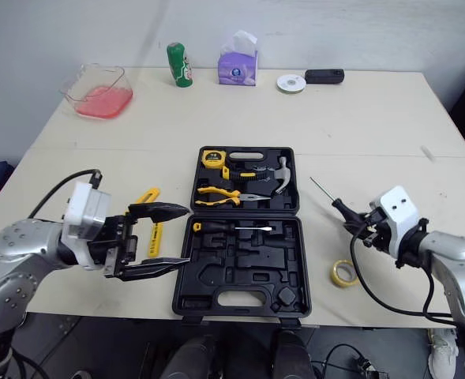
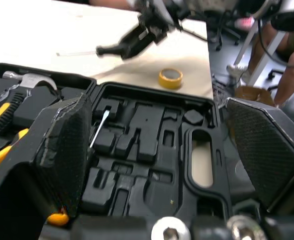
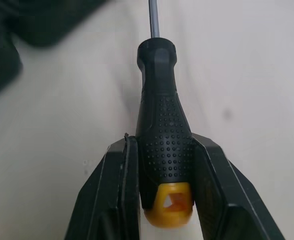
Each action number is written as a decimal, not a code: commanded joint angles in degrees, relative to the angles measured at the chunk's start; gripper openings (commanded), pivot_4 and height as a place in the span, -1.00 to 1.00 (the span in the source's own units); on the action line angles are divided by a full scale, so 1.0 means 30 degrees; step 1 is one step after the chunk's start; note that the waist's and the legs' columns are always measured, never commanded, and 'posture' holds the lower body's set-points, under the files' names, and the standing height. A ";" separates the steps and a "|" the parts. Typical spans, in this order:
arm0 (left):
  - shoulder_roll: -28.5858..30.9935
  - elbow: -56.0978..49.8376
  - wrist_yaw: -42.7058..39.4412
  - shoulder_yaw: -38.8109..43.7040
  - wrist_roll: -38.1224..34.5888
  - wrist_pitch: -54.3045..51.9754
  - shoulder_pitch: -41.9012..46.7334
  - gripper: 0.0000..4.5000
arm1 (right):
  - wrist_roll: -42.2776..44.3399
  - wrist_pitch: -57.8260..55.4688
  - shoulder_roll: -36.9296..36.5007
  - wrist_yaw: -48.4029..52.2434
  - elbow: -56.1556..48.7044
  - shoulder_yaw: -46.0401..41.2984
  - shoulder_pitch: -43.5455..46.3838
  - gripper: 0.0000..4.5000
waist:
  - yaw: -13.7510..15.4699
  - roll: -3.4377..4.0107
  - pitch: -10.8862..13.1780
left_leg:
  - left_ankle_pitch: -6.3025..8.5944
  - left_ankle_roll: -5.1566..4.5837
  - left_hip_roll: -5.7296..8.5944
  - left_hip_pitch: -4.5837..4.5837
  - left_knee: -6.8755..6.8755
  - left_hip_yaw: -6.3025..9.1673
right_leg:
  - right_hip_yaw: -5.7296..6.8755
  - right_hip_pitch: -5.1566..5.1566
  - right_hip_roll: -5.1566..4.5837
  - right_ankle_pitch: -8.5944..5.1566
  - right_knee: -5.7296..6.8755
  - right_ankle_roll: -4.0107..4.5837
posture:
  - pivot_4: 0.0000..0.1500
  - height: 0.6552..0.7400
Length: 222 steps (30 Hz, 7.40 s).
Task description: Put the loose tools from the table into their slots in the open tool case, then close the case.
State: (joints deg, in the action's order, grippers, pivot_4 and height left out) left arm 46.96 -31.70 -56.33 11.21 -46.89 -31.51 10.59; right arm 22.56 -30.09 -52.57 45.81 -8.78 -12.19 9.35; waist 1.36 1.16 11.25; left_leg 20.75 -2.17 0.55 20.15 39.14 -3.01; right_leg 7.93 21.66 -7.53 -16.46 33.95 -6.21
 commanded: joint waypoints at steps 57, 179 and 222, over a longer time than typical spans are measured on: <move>0.0272 0.1578 -0.1587 0.4029 0.3544 0.4653 -0.6779 1.00 | -0.5991 -0.3524 0.0055 0.7811 -0.4739 1.2360 0.9689 -0.57 | -0.0430 -0.0075 -0.0008 | 0.0033 0.0054 -0.0102 0.0108 0.0018 -0.0169 | -0.0119 0.0264 -0.0013 0.0008 0.0089 0.0076 | 1.00 1.00; -0.0361 1.1677 0.0776 1.2529 0.5914 0.8975 -0.8497 1.00 | -0.0068 1.2733 -0.1573 0.7967 1.1512 -0.5030 0.3042 0.97 | -0.0522 -0.0246 -0.0182 | 0.0050 0.0048 -0.0130 0.0049 0.0011 -0.0262 | -0.0135 0.0272 -0.0043 -0.0002 0.0150 0.0133 | 1.00 1.00; 0.0432 0.8823 0.5026 1.1837 0.5500 0.4743 -0.8126 1.00 | 0.1336 1.4127 -0.0608 0.7399 1.3172 -0.4158 0.3734 0.97 | -0.0812 -0.0033 -0.0046 | -0.0002 0.0006 0.0004 0.0036 -0.0008 0.0185 | 0.0361 -0.0049 -0.0311 0.0005 0.0011 0.0115 | 1.00 1.00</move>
State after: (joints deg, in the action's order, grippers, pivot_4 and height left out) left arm 46.79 -0.56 -43.41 46.35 -28.64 -12.71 -14.03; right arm 21.95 14.99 -54.64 66.32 37.01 -22.82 21.12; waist -1.08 1.06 11.11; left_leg 20.74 -2.15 0.56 20.24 39.11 -2.46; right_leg 9.01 21.52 -8.46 -16.44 34.00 -5.87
